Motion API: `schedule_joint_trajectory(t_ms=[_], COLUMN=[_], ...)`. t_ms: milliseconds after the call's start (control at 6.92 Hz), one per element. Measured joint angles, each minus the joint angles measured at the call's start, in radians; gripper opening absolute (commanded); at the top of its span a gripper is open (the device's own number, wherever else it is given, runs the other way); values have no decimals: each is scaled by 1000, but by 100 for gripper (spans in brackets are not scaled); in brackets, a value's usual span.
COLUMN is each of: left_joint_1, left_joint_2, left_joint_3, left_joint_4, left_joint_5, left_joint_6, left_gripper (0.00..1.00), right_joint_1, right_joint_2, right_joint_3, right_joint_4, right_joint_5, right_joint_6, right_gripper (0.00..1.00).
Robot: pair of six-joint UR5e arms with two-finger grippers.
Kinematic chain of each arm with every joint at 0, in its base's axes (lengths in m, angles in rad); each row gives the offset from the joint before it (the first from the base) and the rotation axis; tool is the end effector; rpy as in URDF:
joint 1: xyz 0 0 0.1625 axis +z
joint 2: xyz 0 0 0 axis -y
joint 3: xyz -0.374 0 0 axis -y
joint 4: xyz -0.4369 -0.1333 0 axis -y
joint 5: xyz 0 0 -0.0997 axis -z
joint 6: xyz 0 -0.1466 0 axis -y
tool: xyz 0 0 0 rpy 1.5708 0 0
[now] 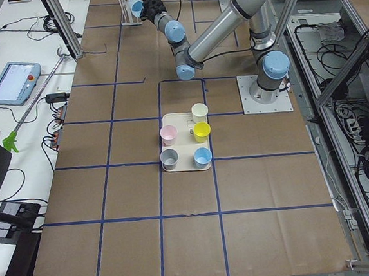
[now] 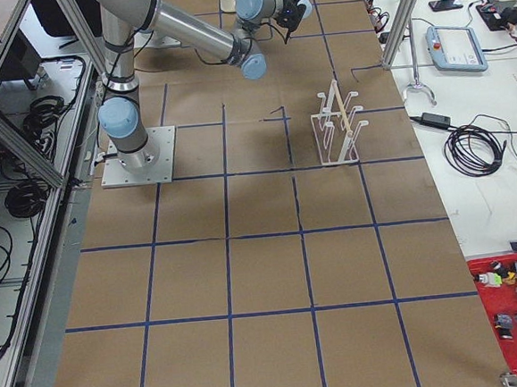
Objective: Transfer IKEA cup to right arm and place on rack
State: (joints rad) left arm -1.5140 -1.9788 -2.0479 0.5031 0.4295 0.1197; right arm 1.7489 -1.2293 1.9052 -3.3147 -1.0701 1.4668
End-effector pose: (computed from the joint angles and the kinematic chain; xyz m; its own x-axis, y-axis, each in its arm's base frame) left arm -0.2367 -0.5332 0.2374 -0.4628 0.8572 0.2257 0.0344 0.2718 -0.9618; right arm 0.3115 -0.5808 0.2670 -0.1668 0.4126 -0.8955 0.7757 0.6155 0.1391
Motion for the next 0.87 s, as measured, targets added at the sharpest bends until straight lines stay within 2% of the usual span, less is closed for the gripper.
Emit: schedule_joint_trajectory(t_ms=[866], left_joint_1=[-1], left_joint_2=[1], left_joint_3=[0], left_joint_4=[0], left_joint_5=[0], left_joint_6=[-2], left_gripper=[4], right_joint_1=[3], right_joint_2=[14], right_joint_3=[-8], right_joint_4=[3], right_joint_5=[-11], right_joint_6=[1], right_gripper=[97])
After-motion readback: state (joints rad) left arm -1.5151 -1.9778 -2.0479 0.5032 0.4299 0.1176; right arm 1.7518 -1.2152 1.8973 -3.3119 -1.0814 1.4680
